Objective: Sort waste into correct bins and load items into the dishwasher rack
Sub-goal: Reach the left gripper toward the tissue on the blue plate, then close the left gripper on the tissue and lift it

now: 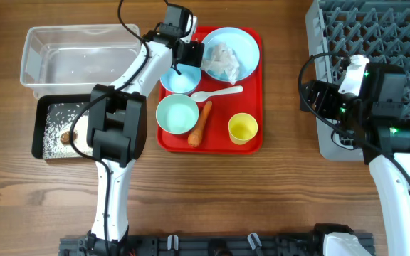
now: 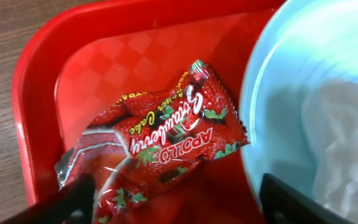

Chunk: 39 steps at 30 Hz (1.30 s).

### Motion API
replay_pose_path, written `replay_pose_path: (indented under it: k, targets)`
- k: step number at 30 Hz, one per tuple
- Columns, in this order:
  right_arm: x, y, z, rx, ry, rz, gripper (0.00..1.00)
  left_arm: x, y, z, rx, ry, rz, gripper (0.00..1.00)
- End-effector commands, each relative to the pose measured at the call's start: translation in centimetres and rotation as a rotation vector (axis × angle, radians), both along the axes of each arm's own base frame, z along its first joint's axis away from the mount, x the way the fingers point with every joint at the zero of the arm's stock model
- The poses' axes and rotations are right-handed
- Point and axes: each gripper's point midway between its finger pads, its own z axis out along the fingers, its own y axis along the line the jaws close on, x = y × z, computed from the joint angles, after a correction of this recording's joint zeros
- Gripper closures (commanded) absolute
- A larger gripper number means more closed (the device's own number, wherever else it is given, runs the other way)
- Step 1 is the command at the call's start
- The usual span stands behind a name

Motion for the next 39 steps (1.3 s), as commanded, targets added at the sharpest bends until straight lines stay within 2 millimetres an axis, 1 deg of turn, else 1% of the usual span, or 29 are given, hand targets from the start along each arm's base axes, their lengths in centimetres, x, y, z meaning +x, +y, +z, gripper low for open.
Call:
replay_pose_path:
  k: [1, 2, 6, 10, 15, 19, 21, 23, 27, 30, 33, 35, 39]
  targets:
    - [0.3, -0.2, 0.7, -0.021, -0.015, 0.000, 0.00, -0.3, 0.0, -1.4, 0.003, 0.026, -0.007, 0.36]
    - [0.3, -0.2, 0.7, -0.021, -0.014, 0.000, 0.01, -0.3, -0.1, -1.4, 0.003, 0.026, -0.008, 0.43]
    - [0.3, -0.2, 0.6, -0.021, -0.012, -0.001, 0.00, -0.3, -0.1, -1.4, 0.003, 0.028, -0.007, 0.56]
    - [0.3, -0.2, 0.7, -0.022, -0.014, -0.001, 0.00, -0.3, -0.2, -1.3, 0.003, 0.027, -0.010, 0.62]
    - [0.3, -0.2, 0.7, -0.022, -0.014, -0.001, 0.00, -0.4, -0.6, -1.2, 0.001, 0.023, -0.017, 0.64]
    - [0.3, -0.2, 0.7, -0.022, -0.014, -0.001, 0.00, -0.5, -1.4, -0.1, -0.005, 0.003, -0.031, 0.64]
    - [0.3, -0.2, 0.7, -0.022, -0.014, -0.001, 0.00, -0.4, -2.1, 1.1, -0.013, -0.021, -0.042, 0.64]
    - [0.3, -0.2, 0.7, -0.022, -0.014, -0.001, 0.00, -0.4, -3.1, 2.8, -0.025, -0.056, -0.057, 0.64]
    - [0.3, -0.2, 0.7, -0.022, -0.014, -0.001, 0.00, -0.8, -4.7, 4.7, -0.037, -0.088, -0.085, 0.64]
    - [0.3, -0.2, 0.7, -0.022, -0.014, -0.001, 0.00, -1.2, -5.7, 5.1, -0.040, -0.094, -0.103, 0.64]
    - [0.3, -0.2, 0.6, -0.022, -0.014, -0.001, 0.00, -1.4, -6.2, 5.1, -0.042, -0.097, -0.111, 0.63]
    - [0.3, -0.2, 0.7, -0.022, -0.014, -0.001, 0.00, -1.2, -6.5, 5.5, -0.048, -0.114, -0.115, 0.57]
    - [0.3, -0.2, 0.6, -0.022, -0.013, -0.001, 0.00, -1.1, -7.1, 7.7, -0.067, -0.161, -0.124, 0.46]
